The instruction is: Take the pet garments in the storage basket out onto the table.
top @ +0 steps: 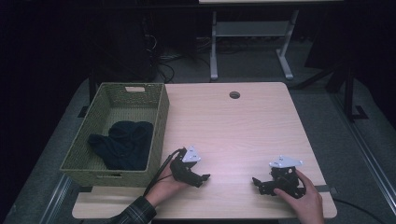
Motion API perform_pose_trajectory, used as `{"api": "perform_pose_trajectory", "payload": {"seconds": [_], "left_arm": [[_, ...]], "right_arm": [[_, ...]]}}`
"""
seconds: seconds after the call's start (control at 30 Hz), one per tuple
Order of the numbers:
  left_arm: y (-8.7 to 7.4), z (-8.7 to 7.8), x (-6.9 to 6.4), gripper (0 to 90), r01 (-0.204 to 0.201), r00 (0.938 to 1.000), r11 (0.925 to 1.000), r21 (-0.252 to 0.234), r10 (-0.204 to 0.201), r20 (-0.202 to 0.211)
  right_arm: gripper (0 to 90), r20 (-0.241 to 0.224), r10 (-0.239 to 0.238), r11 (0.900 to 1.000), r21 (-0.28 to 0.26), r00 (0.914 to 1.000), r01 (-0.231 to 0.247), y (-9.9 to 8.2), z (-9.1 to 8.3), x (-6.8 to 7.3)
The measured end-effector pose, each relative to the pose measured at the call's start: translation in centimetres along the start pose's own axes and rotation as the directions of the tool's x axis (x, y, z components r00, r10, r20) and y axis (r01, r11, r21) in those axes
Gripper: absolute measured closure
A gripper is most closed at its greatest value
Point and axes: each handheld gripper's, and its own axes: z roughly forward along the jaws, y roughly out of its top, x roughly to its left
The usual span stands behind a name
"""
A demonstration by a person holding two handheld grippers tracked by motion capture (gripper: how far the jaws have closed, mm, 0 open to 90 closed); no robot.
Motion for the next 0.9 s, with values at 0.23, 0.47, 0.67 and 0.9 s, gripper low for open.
{"api": "perform_pose_trajectory", "payload": {"seconds": [0.23, 0.47, 0.67, 0.9], "left_arm": [[0.2, -0.1, 0.0, 12.7, 0.002, 1.0000, 0.9998, 0.019, -0.002, -0.004], [0.3, -0.2, 0.2, 13.1, 0.020, 0.9998, 0.9992, 0.036, -0.020, -0.005], [0.6, -0.7, 0.7, 13.2, 0.037, 0.9992, 0.9986, 0.039, -0.036, -0.014], [0.9, -1.2, 0.8, 13.2, 0.048, 0.9988, 0.9979, 0.044, -0.047, -0.012]], "right_arm": [[0.4, -0.001, 0.000, 1.0000, 0.001, 1.0000, 0.000, 0.0, 0.0, 0.0], [0.4, -0.001, 0.000, 1.0000, 0.001, 1.0000, 0.000, 0.0, 0.0, 0.0], [0.4, 0.000, -0.002, 1.0000, 0.001, 1.0000, 0.002, 0.0, 0.0, 0.0], [0.4, -0.001, -0.003, 1.0000, 0.001, 1.0000, 0.003, 0.0, 0.0, 0.0]]}}
